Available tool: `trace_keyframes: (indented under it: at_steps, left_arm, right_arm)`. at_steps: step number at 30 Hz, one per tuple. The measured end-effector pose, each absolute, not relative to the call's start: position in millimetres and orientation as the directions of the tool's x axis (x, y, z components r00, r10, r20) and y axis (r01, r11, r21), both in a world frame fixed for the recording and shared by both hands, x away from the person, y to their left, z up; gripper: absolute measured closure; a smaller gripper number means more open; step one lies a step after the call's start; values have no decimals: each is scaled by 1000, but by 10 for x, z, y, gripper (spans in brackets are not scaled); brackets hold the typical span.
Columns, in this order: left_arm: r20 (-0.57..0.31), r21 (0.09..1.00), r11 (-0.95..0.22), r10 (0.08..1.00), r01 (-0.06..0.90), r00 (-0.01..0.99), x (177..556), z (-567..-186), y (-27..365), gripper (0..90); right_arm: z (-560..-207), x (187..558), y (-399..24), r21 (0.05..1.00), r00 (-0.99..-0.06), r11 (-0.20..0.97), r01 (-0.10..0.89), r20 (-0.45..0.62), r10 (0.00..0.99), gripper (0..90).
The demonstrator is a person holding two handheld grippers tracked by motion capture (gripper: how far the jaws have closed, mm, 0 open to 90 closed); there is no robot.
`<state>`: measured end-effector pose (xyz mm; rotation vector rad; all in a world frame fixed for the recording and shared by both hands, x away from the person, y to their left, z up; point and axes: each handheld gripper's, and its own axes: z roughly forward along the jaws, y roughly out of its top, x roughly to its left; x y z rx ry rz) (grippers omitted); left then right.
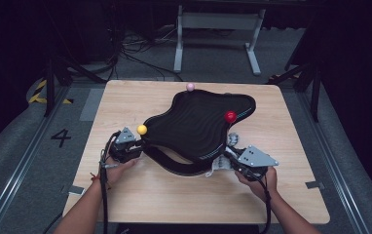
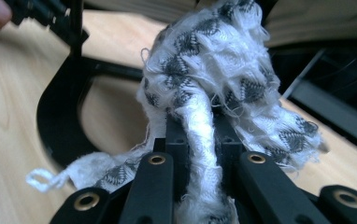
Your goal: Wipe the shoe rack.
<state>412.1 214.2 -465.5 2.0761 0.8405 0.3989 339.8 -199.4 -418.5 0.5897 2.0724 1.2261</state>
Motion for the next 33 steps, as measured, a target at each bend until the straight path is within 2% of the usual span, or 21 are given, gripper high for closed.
trace_keyframes:
  at_steps: [13,19,20,33]
  left_arm:
    - [-11,797,-440,674,413,739,4134,-4654,2155,744]
    - [-22,801,-430,673,416,739,4128,-4665,2145,744]
    - [3,801,-446,669,399,743,4138,-4659,2153,743]
    - [-18,800,-445,653,403,757,4145,-4667,2156,743]
  right_arm:
    - [-3824,3358,-1994,902,-634,427,-61,-365,681,808]
    - [-3962,3421,-2007,905,-652,425,-5,-325,685,807]
    - [-4002,3434,-2002,903,-657,430,13,-316,684,807]
    - [-4423,3589,-1897,842,-706,524,130,-293,645,808]
